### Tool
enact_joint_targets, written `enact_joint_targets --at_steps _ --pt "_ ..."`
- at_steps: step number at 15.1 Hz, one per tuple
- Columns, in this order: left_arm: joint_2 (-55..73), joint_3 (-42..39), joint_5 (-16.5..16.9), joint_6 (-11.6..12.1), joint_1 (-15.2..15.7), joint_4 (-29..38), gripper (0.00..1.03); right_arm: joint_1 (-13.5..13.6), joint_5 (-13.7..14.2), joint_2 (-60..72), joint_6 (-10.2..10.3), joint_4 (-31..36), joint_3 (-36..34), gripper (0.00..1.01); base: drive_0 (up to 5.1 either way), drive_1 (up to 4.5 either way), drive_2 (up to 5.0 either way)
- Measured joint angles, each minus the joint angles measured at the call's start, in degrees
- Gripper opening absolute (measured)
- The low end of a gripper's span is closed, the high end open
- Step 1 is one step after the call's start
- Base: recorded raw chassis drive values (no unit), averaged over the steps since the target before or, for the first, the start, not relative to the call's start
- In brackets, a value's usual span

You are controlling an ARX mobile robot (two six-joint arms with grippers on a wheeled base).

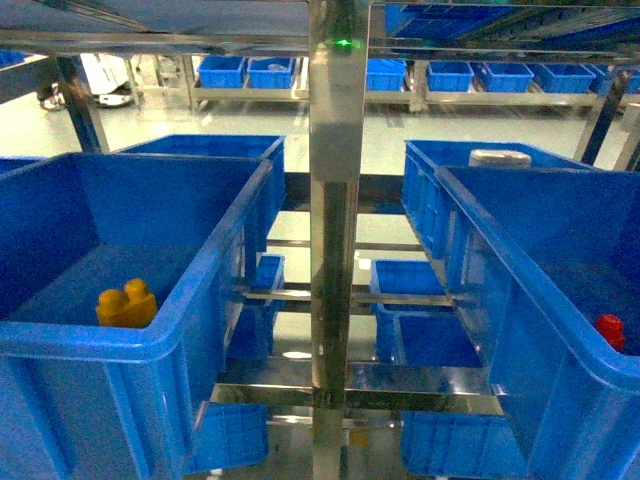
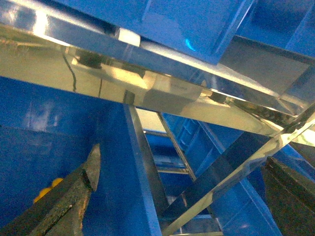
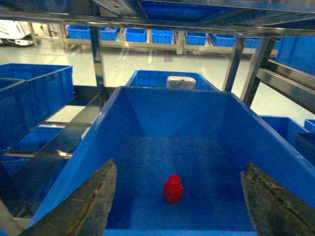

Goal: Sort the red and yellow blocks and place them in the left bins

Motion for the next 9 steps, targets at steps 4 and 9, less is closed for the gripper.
enact_joint_targets --at_steps 4,9 --pt "-6.95 -12.87 -17.75 15.39 -2.80 15.19 0.61 2.89 2.62 -10.08 1.38 -3.04 -3.58 0.30 0.0 0.00 0.0" --pt "-13.57 -23.34 -18.21 19.32 -2.62 17.79 0.10 8.20 7.76 -17.18 1.60 -6.54 -7.30 0.02 0.0 0.00 0.0"
